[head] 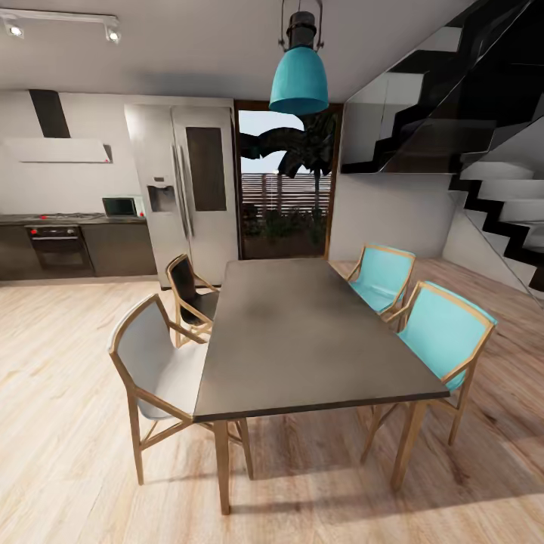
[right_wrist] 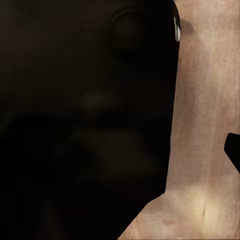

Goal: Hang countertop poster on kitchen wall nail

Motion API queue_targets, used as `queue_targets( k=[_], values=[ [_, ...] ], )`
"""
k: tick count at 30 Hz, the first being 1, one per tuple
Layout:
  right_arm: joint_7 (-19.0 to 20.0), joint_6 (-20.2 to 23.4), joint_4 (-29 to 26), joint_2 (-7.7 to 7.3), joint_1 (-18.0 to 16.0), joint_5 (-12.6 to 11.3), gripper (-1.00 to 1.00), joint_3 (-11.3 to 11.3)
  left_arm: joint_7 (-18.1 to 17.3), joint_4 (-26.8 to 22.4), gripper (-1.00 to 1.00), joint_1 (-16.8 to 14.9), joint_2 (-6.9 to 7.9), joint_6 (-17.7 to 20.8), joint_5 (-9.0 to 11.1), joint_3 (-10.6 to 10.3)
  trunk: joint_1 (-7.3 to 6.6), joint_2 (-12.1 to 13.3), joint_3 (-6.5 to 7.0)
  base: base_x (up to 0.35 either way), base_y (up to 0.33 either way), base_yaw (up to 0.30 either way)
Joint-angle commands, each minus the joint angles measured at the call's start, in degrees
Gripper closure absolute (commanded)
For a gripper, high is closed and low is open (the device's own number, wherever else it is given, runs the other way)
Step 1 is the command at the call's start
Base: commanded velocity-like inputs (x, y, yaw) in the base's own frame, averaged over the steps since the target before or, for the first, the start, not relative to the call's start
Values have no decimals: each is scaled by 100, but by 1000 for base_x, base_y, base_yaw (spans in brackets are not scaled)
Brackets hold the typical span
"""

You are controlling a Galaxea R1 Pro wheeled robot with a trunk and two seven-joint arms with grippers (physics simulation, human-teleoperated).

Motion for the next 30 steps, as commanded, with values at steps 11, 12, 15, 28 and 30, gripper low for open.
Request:
queue_targets(
  k=[11,12,15,28,30],
  values=[
    [-9,120,9,52,-10,-24,-100,-24,-71,-9,-100,-9,0,-10,9,-16,0,-1,-3,0,0,0],
    [-9,120,9,52,-10,-24,-100,-24,-71,-9,-100,-9,0,-10,9,-16,0,-1,-3,0,0,0],
    [-9,120,9,52,-10,-24,-100,-24,-71,-9,-100,-9,0,-10,9,-16,0,-1,-3,0,0,0],
    [-7,-140,-253,-206,-274,26,-100,-18,2,-264,-100,251,-169,-5,-31,14,0,-1,-3,0,0,0],
    [-8,-562,-2811,-317,-639,31,-100,-18,10,-3932,-100,267,-156,-10,-37,35,0,-1,-3,0,0,0]
  ],
)
